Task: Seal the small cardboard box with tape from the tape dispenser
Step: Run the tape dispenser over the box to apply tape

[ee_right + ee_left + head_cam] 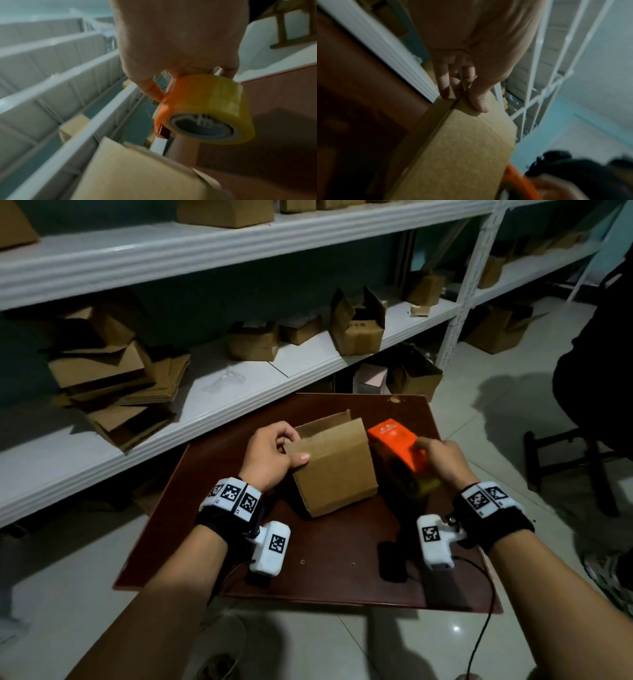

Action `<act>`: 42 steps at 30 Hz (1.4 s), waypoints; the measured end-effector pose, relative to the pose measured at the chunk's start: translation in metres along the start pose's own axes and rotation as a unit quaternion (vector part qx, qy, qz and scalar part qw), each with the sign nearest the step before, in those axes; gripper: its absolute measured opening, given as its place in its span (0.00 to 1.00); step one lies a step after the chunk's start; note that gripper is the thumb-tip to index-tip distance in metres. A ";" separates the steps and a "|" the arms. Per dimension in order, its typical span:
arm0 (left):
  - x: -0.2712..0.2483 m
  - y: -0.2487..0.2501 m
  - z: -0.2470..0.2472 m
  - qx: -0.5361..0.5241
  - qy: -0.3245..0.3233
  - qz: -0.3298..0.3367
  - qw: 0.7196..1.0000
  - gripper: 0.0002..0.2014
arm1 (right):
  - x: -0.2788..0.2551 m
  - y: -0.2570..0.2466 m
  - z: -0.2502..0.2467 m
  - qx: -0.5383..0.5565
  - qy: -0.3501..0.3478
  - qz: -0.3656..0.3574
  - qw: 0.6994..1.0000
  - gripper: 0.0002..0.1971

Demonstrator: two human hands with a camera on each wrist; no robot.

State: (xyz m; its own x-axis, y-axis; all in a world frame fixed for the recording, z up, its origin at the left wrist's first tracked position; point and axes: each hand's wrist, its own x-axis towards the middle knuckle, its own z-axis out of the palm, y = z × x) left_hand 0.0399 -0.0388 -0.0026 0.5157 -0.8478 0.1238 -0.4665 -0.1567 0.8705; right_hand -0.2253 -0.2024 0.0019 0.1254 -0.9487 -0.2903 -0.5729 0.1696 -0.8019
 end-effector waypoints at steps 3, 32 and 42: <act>-0.011 0.003 0.000 0.093 0.006 0.047 0.995 0.15 | -0.010 -0.010 -0.015 0.081 0.026 -0.016 0.996 0.17; -0.040 0.003 0.033 0.250 -0.095 0.015 0.963 0.07 | -0.073 -0.042 -0.004 0.244 -0.118 -0.100 0.957 0.28; -0.017 -0.024 0.044 0.011 0.036 -0.093 0.995 0.32 | -0.052 -0.037 0.003 0.200 -0.087 -0.113 0.969 0.20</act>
State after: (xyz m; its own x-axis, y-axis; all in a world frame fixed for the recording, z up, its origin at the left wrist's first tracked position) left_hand 0.0109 -0.0428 -0.0468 0.6443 -0.7648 -0.0031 -0.3742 -0.3188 0.8708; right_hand -0.2086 -0.1589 0.0448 0.3662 -0.9201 -0.1386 -0.1582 0.0852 -0.9837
